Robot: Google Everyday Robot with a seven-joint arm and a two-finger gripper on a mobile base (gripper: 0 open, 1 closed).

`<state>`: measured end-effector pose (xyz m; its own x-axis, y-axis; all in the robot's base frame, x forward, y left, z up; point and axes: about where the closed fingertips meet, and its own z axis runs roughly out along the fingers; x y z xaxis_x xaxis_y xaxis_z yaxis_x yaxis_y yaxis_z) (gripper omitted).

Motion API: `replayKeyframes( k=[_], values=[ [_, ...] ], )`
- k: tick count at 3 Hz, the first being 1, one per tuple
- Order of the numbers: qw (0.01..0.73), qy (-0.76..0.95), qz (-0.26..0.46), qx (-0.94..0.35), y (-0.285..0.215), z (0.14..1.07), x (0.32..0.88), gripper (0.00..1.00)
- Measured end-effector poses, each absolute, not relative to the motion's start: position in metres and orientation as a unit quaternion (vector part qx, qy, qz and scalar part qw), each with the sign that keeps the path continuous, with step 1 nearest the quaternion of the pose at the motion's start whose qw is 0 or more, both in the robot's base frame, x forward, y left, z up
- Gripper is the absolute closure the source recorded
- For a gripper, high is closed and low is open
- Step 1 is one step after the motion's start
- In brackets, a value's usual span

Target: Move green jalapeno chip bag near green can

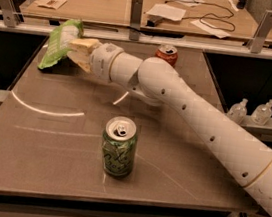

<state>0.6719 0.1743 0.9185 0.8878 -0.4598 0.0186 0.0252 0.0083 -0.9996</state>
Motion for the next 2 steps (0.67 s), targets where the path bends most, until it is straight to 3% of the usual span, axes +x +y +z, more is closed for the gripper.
replayKeyframes(
  k=[1, 2],
  values=[
    [0.702, 0.150, -0.181, -0.672, 0.1700, 0.9278, 0.6726, 0.86],
    [0.711, 0.146, -0.182, -0.663, 0.1653, 0.9332, 0.6725, 1.00]
  ],
)
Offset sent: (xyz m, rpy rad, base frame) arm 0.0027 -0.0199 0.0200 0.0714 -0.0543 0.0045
